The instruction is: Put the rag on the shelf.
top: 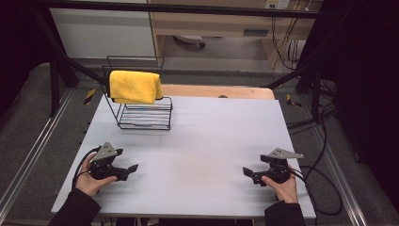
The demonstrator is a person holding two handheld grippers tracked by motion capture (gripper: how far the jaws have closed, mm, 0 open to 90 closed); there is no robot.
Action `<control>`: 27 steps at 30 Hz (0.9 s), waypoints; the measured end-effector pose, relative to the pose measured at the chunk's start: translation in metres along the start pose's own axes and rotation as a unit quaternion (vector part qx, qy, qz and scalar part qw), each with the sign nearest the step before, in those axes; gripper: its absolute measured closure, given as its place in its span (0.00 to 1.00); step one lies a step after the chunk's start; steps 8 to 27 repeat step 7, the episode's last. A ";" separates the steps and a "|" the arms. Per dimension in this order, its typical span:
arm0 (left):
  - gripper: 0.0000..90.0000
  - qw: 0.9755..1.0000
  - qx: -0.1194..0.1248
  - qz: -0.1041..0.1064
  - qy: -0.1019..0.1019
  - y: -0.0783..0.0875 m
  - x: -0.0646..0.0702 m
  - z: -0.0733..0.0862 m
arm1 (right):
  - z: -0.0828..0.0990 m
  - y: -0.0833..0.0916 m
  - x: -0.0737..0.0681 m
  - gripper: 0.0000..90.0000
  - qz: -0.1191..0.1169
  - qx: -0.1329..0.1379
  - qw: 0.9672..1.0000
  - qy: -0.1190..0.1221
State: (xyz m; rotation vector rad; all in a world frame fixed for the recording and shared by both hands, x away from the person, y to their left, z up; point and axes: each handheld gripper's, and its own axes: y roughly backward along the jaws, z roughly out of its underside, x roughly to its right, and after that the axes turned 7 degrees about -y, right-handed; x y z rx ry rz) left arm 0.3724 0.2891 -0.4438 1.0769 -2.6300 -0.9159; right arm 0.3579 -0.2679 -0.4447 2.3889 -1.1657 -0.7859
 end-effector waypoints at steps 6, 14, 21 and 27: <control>0.10 1.000 -0.002 -0.001 -0.001 0.000 0.000 0.002 | 0.002 0.001 0.001 0.01 -0.004 -0.003 1.000 0.007; 0.10 1.000 -0.001 -0.001 -0.001 0.000 0.000 0.002 | 0.002 0.001 0.001 0.01 -0.005 -0.004 1.000 0.006; 0.10 1.000 -0.001 -0.001 -0.001 0.000 0.000 0.002 | 0.002 0.001 0.001 0.01 -0.005 -0.004 1.000 0.006; 0.10 1.000 -0.001 -0.001 -0.001 0.000 0.000 0.002 | 0.002 0.001 0.001 0.01 -0.005 -0.004 1.000 0.006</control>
